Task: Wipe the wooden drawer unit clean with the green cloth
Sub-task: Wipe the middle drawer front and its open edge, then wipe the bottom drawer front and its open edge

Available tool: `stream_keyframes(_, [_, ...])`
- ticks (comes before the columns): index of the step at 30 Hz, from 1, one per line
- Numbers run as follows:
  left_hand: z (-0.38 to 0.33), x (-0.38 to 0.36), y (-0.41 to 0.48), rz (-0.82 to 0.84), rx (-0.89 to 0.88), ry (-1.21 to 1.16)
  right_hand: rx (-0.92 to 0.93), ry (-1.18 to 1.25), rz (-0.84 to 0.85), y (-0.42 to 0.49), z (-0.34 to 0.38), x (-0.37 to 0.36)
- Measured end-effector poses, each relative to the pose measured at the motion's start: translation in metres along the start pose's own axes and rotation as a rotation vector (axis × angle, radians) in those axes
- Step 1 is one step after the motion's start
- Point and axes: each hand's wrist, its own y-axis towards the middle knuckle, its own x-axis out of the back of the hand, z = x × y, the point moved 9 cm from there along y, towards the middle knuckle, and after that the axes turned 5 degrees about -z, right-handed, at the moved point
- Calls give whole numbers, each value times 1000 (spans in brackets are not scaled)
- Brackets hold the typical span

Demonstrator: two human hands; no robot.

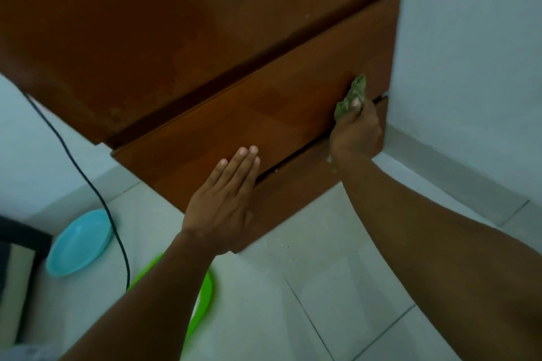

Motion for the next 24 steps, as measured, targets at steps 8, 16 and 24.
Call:
stream_keyframes(8, [-3, -43, -89, 61, 375, -196, 385, 155, 235, -117, 10, -4])
stream_keyframes(16, [-11, -66, -108, 40, 484, -302, 539, 140, 421, -160, 9, -6])
stream_keyframes(24, [-7, -75, -104, -10, 636, -416, 637, 114, 437, -161, 10, -6])
